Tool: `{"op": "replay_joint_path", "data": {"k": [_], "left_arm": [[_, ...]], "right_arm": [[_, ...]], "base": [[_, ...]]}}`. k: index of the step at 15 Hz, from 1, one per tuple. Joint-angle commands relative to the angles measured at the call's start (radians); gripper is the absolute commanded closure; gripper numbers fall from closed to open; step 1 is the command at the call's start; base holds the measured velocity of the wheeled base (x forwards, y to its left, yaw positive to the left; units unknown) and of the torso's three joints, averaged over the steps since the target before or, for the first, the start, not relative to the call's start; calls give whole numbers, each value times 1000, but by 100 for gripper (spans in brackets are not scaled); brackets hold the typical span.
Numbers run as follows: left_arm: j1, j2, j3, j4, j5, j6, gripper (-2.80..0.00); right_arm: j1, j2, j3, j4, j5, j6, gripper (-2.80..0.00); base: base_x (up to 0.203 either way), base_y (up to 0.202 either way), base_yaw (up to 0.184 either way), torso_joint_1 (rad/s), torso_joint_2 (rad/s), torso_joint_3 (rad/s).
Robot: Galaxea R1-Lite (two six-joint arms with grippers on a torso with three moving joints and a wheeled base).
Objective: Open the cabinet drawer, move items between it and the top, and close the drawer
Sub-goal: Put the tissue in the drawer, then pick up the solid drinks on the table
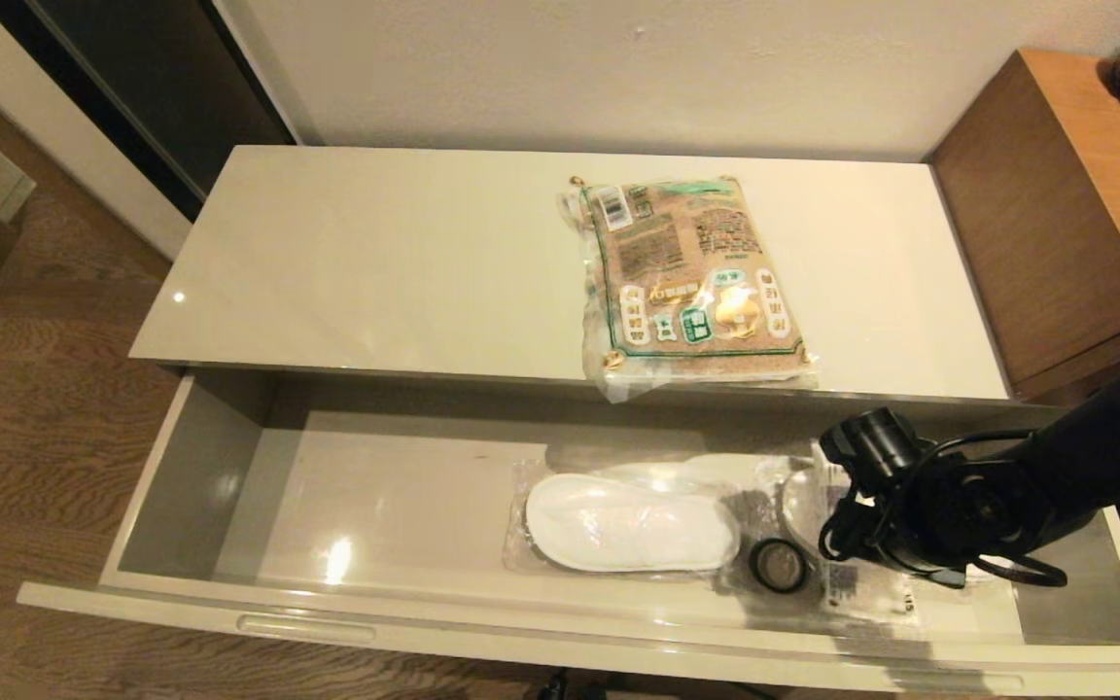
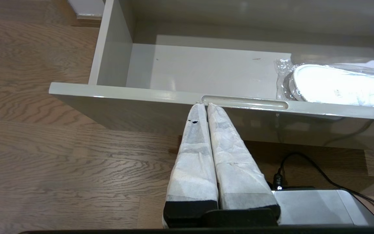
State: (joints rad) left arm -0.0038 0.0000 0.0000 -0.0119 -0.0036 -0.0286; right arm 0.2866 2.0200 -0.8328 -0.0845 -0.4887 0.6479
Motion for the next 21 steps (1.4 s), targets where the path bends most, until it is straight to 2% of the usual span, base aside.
{"op": "replay_joint_path", "data": {"k": [1, 3, 6, 12, 13, 16, 18, 19, 21], "left_arm": [[1, 0, 0, 0, 1, -1, 0], [1, 0, 0, 0, -1, -1, 0], [0, 0, 0, 0, -1, -1, 0], [1, 0, 0, 0, 0, 1, 0], [0, 0, 0, 0, 0, 1, 0], [1, 0, 0, 0, 0, 1, 0], [1, 0, 0, 0, -1, 1, 0], [1, 0, 0, 0, 0, 1, 0], [1, 0, 0, 0, 0, 1, 0]], "right_arm": [[0, -18, 14, 3, -3, 1, -280], [0, -72, 31, 7, -1, -16, -280], [12, -251, 50, 57, 8, -81, -280], [75, -577, -11, 384, 12, -149, -280], [86, -607, -40, 423, 11, -170, 0], [117, -611, -163, 466, 10, -212, 0], [140, -544, -258, 469, 2, -246, 0], [161, -517, -310, 470, -3, -284, 0], [255, -463, -378, 466, -54, -442, 0]], "base": [[0, 0, 0, 0, 0, 0], [0, 0, 0, 0, 0, 0], [0, 0, 0, 0, 0, 0], [0, 0, 0, 0, 0, 0], [0, 0, 0, 0, 0, 0], [0, 0, 0, 0, 0, 0], [0, 0, 0, 0, 0, 0], [0, 0, 0, 0, 0, 0], [0, 0, 0, 0, 0, 0]]}}
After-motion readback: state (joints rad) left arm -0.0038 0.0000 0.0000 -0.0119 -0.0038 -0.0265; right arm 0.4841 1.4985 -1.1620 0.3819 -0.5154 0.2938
